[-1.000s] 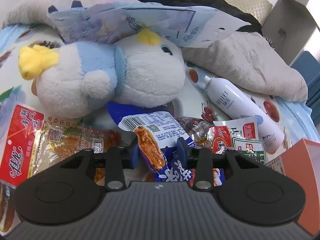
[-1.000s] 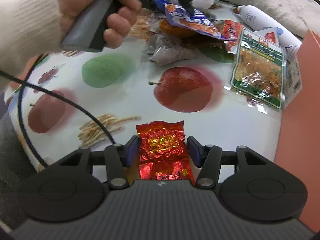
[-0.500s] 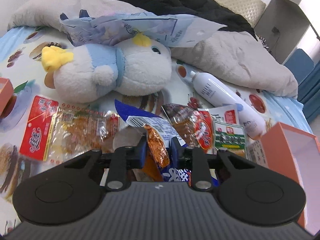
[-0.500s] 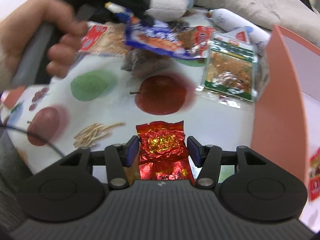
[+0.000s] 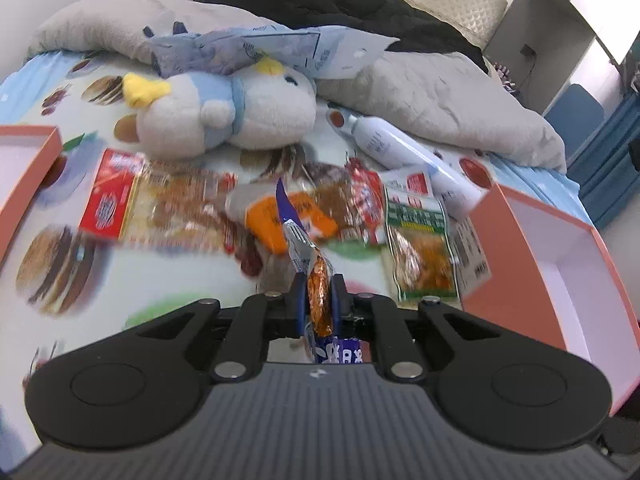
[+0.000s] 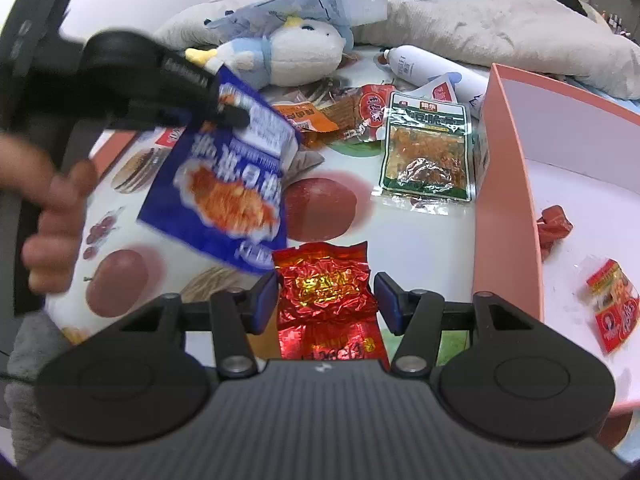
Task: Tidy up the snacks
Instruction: 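Carry the chip bag and red-gold candy to the box with both grippers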
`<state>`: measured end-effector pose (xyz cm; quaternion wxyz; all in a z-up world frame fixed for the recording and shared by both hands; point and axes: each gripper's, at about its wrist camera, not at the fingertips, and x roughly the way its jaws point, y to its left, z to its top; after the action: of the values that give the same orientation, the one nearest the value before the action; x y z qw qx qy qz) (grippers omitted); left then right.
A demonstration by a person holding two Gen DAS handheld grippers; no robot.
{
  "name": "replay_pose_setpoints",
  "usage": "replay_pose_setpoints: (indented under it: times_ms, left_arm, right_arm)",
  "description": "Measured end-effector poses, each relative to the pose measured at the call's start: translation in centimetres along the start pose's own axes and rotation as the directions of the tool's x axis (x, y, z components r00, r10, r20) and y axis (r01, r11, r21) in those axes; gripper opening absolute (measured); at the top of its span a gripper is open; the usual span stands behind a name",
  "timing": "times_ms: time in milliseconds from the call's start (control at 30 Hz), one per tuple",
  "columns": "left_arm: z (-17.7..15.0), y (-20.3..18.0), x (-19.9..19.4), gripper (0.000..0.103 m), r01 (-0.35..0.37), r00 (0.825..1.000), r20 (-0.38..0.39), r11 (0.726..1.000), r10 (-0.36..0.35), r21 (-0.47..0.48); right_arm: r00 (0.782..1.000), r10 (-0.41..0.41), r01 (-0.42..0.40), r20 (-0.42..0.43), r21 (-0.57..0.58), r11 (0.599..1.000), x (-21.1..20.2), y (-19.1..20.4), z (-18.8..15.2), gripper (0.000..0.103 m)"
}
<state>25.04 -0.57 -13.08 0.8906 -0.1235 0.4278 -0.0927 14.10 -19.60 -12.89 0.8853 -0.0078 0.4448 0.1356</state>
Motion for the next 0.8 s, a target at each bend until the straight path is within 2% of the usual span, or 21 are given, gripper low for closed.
replay_pose_setpoints:
  times_ms: [400,567,800]
  left_arm:
    - [-6.8,0.1,-5.3,0.014,0.017,1.0,-0.024,1.0,-0.017,-0.027]
    - [-6.8,-0.6,-7.1,0.013,0.033,0.999,0.005,0.999,-0.033,-0.02]
    - [-5.2,-2.0,-9.1,0.012,0.065,0.997,0.028,0.998,-0.066,0.022]
  right_arm:
    - [0.999,-0.02,0.019,0.032,0.042,0.999,-2.8,0.9,-2.2,0.056]
    - [0.997,-0.022,0.018,0.069,0.055,0.998,-4.3,0.8,-1.8,0.056]
    - [0.989,-0.039,0.029,0.14,0.076,0.997,-6.9,0.4,-0.4,0.056]
